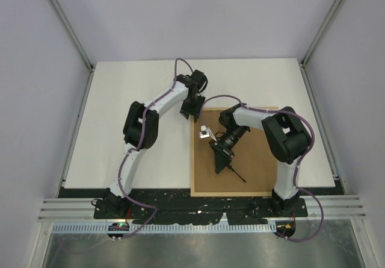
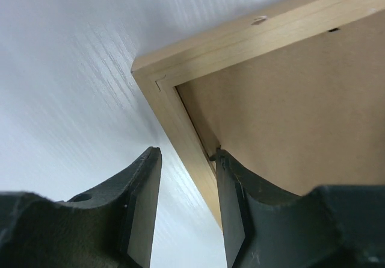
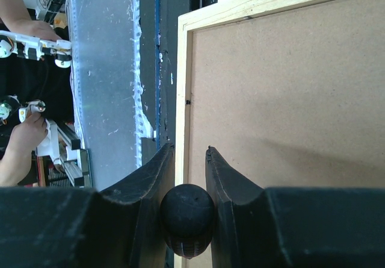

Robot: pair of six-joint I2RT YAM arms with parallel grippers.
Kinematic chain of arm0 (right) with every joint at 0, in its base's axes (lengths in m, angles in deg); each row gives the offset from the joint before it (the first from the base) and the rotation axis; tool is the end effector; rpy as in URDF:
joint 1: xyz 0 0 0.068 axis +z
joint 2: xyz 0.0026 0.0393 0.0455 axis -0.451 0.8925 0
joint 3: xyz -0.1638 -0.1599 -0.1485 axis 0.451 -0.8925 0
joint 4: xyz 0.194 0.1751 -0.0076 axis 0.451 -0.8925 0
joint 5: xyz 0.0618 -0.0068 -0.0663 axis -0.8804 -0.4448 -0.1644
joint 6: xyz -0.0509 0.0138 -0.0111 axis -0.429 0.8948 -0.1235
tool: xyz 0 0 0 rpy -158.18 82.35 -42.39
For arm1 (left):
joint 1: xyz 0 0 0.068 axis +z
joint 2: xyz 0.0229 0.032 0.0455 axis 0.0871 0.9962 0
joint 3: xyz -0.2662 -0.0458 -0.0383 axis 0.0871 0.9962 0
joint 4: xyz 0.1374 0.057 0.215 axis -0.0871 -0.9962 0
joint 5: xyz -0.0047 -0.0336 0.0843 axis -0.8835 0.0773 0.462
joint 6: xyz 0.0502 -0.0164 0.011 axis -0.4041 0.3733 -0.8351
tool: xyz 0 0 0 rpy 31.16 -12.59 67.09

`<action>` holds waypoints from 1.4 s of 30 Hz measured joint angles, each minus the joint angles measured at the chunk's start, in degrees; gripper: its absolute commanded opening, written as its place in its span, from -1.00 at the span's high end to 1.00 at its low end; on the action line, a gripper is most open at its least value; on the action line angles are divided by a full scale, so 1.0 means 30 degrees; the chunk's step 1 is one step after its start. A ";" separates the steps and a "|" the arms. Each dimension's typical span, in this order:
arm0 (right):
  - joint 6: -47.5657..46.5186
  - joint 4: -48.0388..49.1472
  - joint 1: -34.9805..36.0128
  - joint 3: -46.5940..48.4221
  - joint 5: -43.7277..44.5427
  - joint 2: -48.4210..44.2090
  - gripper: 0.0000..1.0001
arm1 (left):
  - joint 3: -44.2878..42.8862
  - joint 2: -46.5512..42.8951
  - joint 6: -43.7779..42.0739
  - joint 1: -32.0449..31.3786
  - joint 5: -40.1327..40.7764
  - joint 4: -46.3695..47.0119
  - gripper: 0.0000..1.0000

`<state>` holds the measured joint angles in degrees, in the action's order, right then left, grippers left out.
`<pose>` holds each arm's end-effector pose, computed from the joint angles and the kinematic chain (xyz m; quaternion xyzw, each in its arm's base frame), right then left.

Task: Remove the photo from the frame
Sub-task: Adjust the photo frame item on the photo frame.

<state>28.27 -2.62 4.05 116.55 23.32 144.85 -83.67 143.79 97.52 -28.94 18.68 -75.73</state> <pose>0.2399 0.1789 0.1487 0.5137 -0.6873 -0.5104 0.0559 0.4075 -0.2750 0.1865 0.1465 0.9785 -0.0699 0.1268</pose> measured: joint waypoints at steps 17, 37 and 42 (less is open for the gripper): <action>-0.1071 -0.1020 0.0095 0.0000 -0.0743 -0.0022 0.84 | -0.0474 0.0707 -0.0481 -0.0685 0.1035 -0.0240 0.09; -0.1195 -0.1107 0.0219 0.0000 -0.1100 -0.0284 0.85 | 0.0532 0.0146 -0.0765 -0.0918 0.1486 0.0503 0.41; -0.1013 -0.1056 -0.0036 0.0066 -0.1158 -0.0335 0.85 | 0.0692 0.0051 -0.0758 -0.0918 0.1479 0.0648 1.00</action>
<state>25.23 -5.79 3.94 116.74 19.85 143.84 -81.59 143.94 95.24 -31.69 23.12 -73.78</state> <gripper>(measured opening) 0.314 0.346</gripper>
